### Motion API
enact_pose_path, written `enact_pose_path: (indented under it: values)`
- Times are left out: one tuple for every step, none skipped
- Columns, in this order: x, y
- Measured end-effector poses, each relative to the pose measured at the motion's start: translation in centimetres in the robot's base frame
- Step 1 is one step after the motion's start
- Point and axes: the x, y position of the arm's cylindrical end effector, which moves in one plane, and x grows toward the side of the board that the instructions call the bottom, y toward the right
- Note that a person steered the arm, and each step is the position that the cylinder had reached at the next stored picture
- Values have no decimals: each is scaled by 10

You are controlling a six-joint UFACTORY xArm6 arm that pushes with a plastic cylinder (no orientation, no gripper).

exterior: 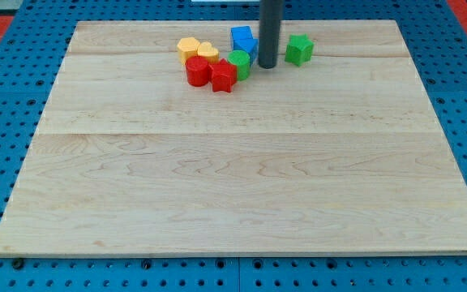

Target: Separate the red star and the green circle

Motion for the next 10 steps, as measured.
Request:
enact_pose_path:
  values:
    - [43, -19]
    - [50, -81]
    - [48, -97]
    - [23, -103]
    - [13, -100]
    - [14, -90]
    - [17, -70]
    - [60, -92]
    - [78, -76]
    - [31, 22]
